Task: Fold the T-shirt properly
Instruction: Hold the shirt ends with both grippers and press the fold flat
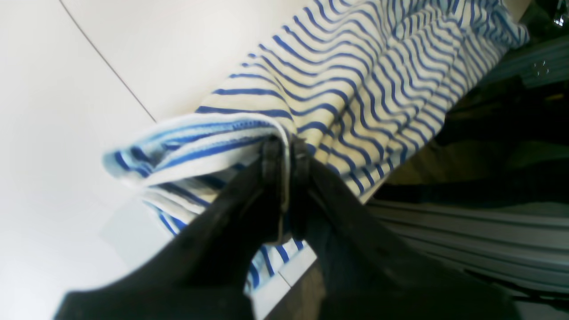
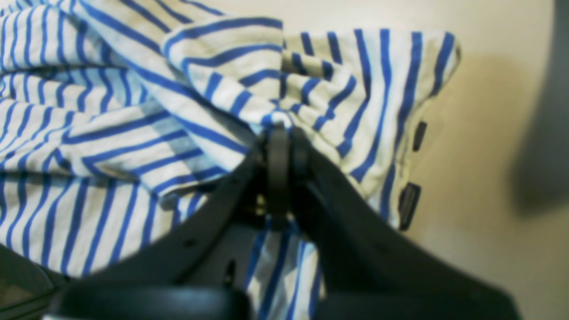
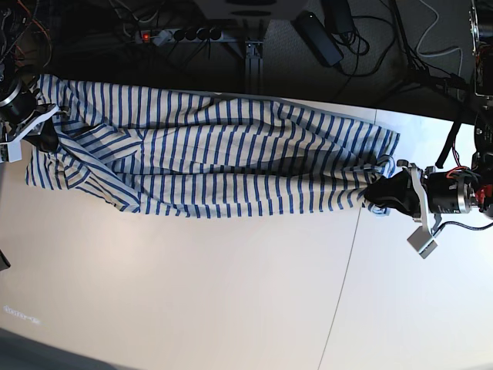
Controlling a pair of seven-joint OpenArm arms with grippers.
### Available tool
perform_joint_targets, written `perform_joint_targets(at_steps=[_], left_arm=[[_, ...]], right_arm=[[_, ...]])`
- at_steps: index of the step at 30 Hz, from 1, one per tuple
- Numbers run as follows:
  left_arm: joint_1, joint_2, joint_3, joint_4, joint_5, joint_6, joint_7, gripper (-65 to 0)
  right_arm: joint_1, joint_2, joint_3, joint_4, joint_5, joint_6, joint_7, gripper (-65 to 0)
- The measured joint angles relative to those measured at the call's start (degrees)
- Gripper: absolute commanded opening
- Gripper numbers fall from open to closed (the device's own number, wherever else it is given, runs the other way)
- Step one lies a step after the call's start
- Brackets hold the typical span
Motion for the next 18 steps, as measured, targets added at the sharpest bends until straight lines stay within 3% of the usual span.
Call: perform_joint_targets(at_steps=[2, 3, 5, 7, 8, 13, 18], left_arm=[[0.9, 0.0, 0.0, 0.0, 0.0, 0.0, 0.1, -53.1], [1.1, 0.0, 0.0, 0.0, 0.1, 0.0, 0.1, -47.2], [1.2, 0.0, 0.0, 0.0, 0.2, 0.0, 0.0, -35.2], [1.2, 0.0, 0.0, 0.0, 1.5, 0.0, -0.5, -32.0], [1.2, 0.0, 0.0, 0.0, 2.5, 0.0, -1.1, -32.0], [1.2, 0.0, 0.0, 0.0, 5.1, 0.0, -4.5, -32.1], [1.2, 0.0, 0.0, 0.0, 5.2, 0.0, -5.5, -32.1]], right_arm=[[0.0, 0.0, 0.0, 0.0, 0.0, 0.0, 0.0, -65.0], [0.0, 0.0, 0.0, 0.0, 0.0, 0.0, 0.0, -61.4], [0.0, 0.0, 0.0, 0.0, -0.6, 0.0, 0.1, -43.4], [0.0, 0.0, 0.0, 0.0, -1.1, 0.0, 0.0, -28.8], [0.0, 0.0, 0.0, 0.0, -1.1, 0.0, 0.0, -25.8], [0.0, 0.0, 0.3, 0.0, -1.2, 0.0, 0.0, -25.6], [0.2, -0.1, 4.5, 1.7, 2.4, 0.0, 0.0, -25.6]])
